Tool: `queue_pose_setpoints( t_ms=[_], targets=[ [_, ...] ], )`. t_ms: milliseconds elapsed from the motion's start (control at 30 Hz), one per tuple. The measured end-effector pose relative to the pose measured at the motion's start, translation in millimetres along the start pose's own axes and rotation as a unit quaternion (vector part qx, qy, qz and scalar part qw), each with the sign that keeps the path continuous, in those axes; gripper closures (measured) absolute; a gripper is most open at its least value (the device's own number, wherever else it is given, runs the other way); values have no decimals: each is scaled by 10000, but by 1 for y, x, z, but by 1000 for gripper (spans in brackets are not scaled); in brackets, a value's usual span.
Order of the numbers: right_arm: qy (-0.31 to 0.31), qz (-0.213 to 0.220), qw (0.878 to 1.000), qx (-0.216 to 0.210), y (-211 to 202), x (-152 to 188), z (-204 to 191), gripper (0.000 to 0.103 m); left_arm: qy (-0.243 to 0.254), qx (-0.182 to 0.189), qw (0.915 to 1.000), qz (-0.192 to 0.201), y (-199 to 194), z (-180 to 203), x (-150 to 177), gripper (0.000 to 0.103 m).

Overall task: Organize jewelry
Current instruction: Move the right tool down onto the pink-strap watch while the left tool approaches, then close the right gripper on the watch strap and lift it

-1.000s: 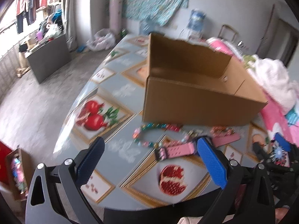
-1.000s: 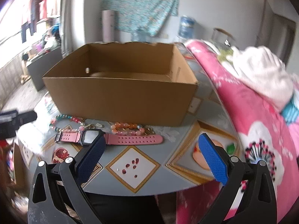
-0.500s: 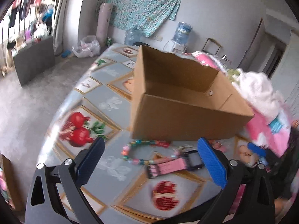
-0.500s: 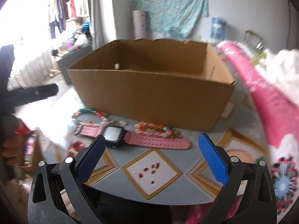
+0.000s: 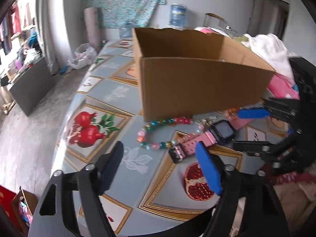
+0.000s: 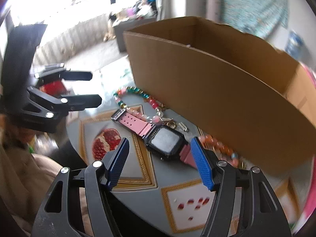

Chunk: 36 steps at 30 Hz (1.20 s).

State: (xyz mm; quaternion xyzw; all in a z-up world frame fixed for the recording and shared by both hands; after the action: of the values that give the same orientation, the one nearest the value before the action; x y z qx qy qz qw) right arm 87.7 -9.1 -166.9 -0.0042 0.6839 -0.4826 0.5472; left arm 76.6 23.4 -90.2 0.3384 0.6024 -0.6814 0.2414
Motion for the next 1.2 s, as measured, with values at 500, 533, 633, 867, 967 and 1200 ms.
queue_pose_setpoints(
  t_ms=[500,533,633,867,967,1200],
  targets=[
    [-839,-662,9940,-215,39,0,-3,53,192,543,9983,-53,10,10,-1,63],
    [-810,-670,9941,-268,39,0,-3,53,221,571,9981,-53,10,11,-2,63],
    [-659,-692,9945,-427,38,-2,4,53,359,713,9968,-85,10,19,-1,63],
    [125,-749,9910,-1102,43,-11,27,53,978,873,9909,-307,16,45,8,63],
    [310,-761,9880,-1306,43,-11,35,53,1325,720,9881,-298,17,55,10,63],
    [152,-747,9864,-1453,28,-8,34,53,2082,197,9777,-202,26,68,10,63]
  ],
)
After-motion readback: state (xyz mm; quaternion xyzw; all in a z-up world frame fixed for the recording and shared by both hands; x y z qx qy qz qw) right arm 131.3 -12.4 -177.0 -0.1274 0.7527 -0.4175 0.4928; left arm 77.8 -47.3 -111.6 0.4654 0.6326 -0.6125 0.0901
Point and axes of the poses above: each gripper's, at about its wrist camera, not at the fingertips, and y roughly the way its jaws point, z to its right, x to its underside, the point moved 10 cm from there along y, roughly the way its jaws point, and after that the axes turned 8 degrees about z, right-handed, at the moved point
